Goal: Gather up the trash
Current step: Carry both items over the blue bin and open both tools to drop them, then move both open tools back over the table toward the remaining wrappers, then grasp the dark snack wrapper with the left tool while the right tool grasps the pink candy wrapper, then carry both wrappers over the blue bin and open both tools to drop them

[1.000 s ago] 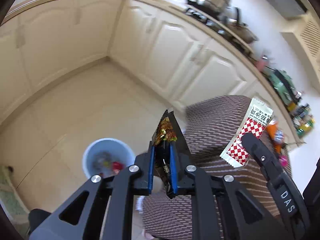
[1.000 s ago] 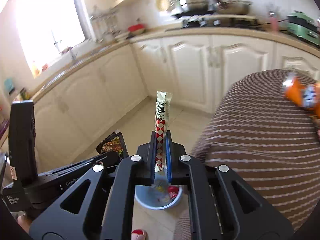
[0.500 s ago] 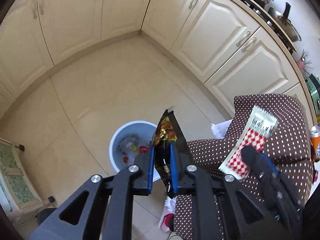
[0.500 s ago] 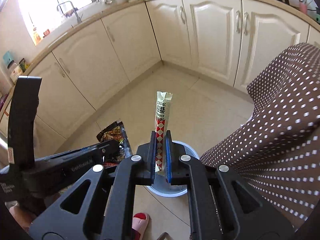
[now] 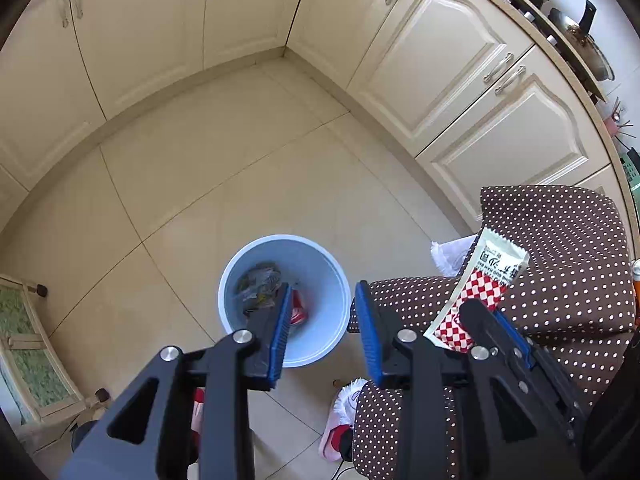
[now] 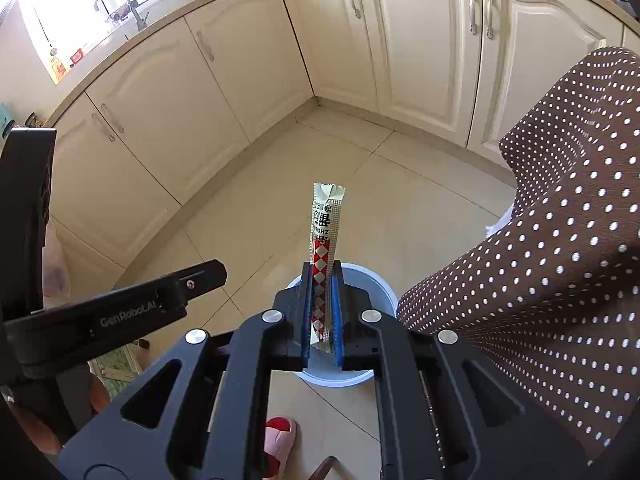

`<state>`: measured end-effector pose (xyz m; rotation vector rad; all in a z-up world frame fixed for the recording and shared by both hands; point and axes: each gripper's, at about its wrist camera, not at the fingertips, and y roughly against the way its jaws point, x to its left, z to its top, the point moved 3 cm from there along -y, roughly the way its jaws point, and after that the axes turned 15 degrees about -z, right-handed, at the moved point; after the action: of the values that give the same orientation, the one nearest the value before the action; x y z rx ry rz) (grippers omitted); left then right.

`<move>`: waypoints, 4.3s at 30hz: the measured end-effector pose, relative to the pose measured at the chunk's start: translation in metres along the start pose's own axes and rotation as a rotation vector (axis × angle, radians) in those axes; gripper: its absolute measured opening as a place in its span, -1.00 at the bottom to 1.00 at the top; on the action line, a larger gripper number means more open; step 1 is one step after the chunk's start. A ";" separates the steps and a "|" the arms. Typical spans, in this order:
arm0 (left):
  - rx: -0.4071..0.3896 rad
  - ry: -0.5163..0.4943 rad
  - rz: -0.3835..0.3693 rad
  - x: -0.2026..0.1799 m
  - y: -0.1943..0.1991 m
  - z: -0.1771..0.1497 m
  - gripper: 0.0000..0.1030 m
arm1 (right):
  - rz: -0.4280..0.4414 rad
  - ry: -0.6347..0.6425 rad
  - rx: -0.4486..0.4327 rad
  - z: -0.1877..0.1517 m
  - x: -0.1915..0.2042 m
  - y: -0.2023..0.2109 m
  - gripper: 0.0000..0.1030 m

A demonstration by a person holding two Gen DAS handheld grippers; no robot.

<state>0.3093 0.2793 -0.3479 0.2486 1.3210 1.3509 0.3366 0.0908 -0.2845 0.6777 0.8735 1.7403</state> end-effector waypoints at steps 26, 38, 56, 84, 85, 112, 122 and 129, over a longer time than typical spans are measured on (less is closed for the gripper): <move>-0.049 0.006 0.029 0.002 0.030 0.005 -0.30 | 0.021 0.025 -0.016 0.013 0.026 -0.004 -0.80; -0.138 -0.131 -0.016 -0.075 0.087 -0.006 -0.30 | -0.005 -0.046 -0.166 0.023 -0.021 0.081 -0.80; -0.021 -0.578 -0.317 -0.366 0.058 -0.112 -0.15 | -0.357 -0.454 -0.371 -0.041 -0.305 0.243 -0.80; 0.092 -0.628 -0.340 -0.450 -0.053 -0.148 -0.74 | -0.270 -0.635 -0.251 -0.062 -0.403 0.208 0.14; 0.083 -0.619 -0.345 -0.446 -0.048 -0.146 -0.74 | -0.274 -0.628 -0.237 -0.059 -0.402 0.205 0.15; -0.175 -0.449 -0.278 -0.303 0.082 -0.082 -0.75 | -0.170 -0.372 -0.292 -0.015 -0.255 0.210 -0.22; -0.233 -0.277 -0.118 -0.168 0.117 -0.041 -0.74 | -0.048 -0.160 -0.235 0.012 -0.114 0.164 -0.22; -0.211 -0.161 -0.031 -0.087 0.116 -0.023 -0.74 | 0.005 -0.045 -0.150 0.017 -0.036 0.108 -0.22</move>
<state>0.2546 0.2348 -0.2195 0.1870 1.0362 1.4024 0.3028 0.0382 -0.1878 0.6175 0.7032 1.7684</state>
